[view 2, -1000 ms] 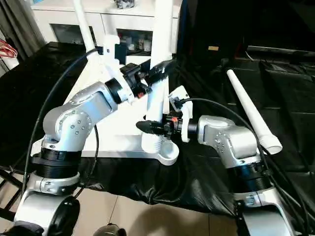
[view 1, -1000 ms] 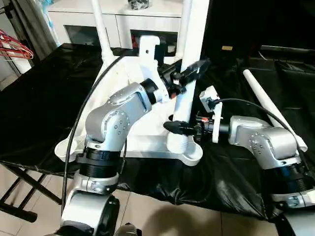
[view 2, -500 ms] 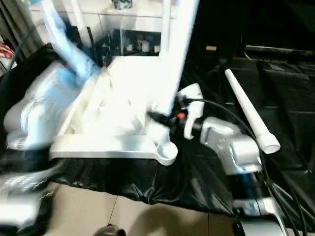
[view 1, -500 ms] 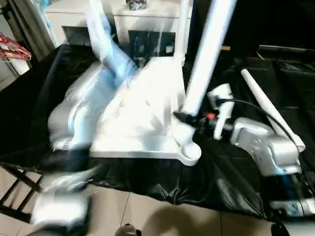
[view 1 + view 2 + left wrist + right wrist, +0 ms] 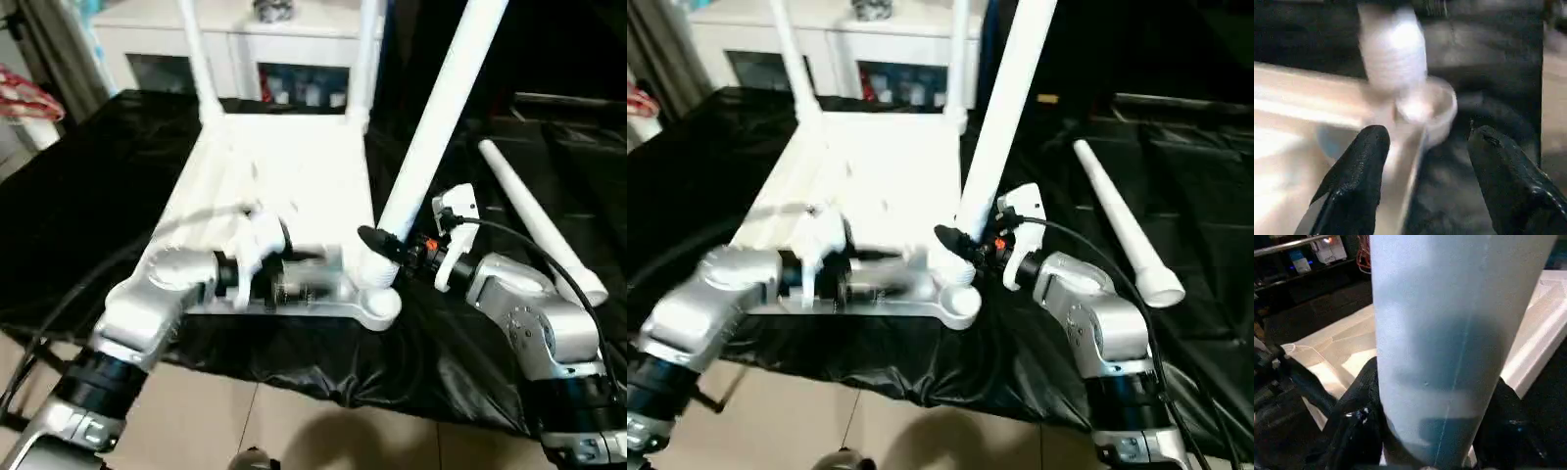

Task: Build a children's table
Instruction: Pick table leg, then insert table leg to table base

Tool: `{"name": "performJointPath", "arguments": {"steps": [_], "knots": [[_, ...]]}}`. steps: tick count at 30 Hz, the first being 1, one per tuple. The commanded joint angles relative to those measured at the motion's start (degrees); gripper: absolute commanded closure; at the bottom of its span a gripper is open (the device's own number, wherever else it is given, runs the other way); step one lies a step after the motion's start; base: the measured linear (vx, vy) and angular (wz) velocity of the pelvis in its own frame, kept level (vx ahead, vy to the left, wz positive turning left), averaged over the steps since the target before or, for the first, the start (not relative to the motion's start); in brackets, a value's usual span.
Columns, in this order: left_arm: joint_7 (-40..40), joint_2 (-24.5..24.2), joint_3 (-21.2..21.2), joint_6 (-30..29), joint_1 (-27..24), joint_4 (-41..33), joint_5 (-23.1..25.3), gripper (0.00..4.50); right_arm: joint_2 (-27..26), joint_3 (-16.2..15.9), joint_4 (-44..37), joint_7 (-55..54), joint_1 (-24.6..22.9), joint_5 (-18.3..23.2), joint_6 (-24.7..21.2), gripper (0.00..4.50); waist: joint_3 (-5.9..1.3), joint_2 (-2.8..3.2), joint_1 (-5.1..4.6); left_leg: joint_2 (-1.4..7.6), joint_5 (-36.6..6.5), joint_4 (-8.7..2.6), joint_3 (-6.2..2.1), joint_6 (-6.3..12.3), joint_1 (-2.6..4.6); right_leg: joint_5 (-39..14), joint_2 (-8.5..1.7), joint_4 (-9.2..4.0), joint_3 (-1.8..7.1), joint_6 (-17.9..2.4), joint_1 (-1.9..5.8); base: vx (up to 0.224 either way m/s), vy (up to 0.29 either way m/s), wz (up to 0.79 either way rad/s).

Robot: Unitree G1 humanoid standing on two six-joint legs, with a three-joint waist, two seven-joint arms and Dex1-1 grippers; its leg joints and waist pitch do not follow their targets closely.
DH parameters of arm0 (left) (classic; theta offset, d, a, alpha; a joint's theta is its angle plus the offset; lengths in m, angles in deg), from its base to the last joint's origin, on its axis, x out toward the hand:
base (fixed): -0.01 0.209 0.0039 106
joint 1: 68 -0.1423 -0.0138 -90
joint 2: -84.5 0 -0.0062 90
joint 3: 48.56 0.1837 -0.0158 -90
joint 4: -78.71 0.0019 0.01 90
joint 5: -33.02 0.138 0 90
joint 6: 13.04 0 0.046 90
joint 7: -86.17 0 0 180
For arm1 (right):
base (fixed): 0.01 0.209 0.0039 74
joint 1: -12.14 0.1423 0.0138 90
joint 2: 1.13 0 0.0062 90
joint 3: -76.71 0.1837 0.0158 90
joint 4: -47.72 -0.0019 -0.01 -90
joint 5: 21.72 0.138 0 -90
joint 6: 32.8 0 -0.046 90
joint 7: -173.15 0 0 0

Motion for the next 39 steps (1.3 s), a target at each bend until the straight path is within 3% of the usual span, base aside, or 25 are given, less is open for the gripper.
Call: {"name": "performJointPath", "arguments": {"steps": [1, 6, 10, 11, 18, 23, 33, 39], "knots": [[0.99, -0.62, 0.99, 2.45, 1.64, 2.98, 2.43, 1.79, 0.06, -0.68, -1.12, -0.15, -0.21, -0.33, 0.57, 2.63, -4.39, -0.81, -0.06, 1.01, -10.93, -4.14, -0.45, -1.17, 0.86, -15.68, -4.26, -4.2, 2.63, -5.87, 2.9, 0.0, 0.0, 0.0], [2.48, -0.14, 1.4, 6.11, 4.58, 10.49, 4.68, 2.12, 0.38, -1.63, -1.13, 0.17, -0.38, -0.65, 0.85, 2.63, -4.36, -0.52, -0.31, 0.93, -11.2, -4.01, -0.37, -0.9, 0.9, -14.02, -4.29, -4.14, 2.56, -7.65, 2.92, 0.0, 0.0, 0.0], [3.91, 0.35, 1.31, 7.46, 5.58, 13.53, 4.83, 2.34, 0.43, -1.8, -1.34, 0.39, -0.47, -1.05, 0.79, 2.63, -4.41, -0.7, -0.29, 1.09, -11.3, -4.06, -0.44, -1.11, 0.89, -14.03, -4.5, -3.97, 2.58, -8.03, 3.08, 0.0, 0.0, 0.0], [4.54, 0.95, 1.15, 8.08, 6.17, 15.18, 4.76, 2.51, 0.48, -1.67, -1.23, 0.52, -0.37, -1.16, 0.74, 2.63, -4.47, -0.39, -0.25, 1.07, -11.24, -3.96, -0.41, -1.1, 0.95, -13.69, -4.51, -3.92, 2.62, -8.27, 3.02, 0.0, 0.0, 0.0], [6.01, 2.53, 1.31, 9.76, 7.8, 20.11, 5.56, 3.02, 0.8, -2.35, -0.96, 0.54, -0.36, -1.51, 1.08, 2.63, -4.4, -0.79, -0.18, 1.13, -11.43, -4.0, -0.41, -0.82, 0.92, -13.96, -4.6, -4.04, 2.59, -8.64, 3.12, 0.0, 0.0, 0.0], [7.51, 3.3, 0.84, 11.49, 9.36, 24.01, 6.41, 3.44, 0.77, -2.58, -0.96, 0.58, -0.2, -1.67, 0.95, 2.63, -4.44, -0.72, -0.1, 1.18, -11.06, -3.96, -0.41, -0.51, 0.92, -13.94, -4.65, -4.04, 2.58, -8.72, 3.1, 0.0, 0.0, 0.0], [8.9, 3.85, 0.82, 13.36, 10.5, 28.24, 8.14, 4.32, 0.9, -2.76, -0.92, 0.48, 0.3, -1.89, 0.82, 2.63, -4.45, -0.72, -0.07, 1.21, -11.14, -3.93, -0.42, -0.46, 0.92, -13.58, -4.75, -4.01, 2.6, -9.13, 3.17, 0.0, 0.0, 0.0], [9.17, 3.18, 1.94, 13.4, 10.15, 28.78, 10.16, 4.5, 1.45, -2.87, -0.21, 1.15, 0.78, -2.1, 0.84, 2.63, -4.43, -0.84, -0.39, 1.13, -10.58, -3.88, -0.4, -0.18, 0.72, -12.85, -4.76, -3.97, 2.57, -9.21, 3.38, 0.0, 0.0, 0.0]]}}
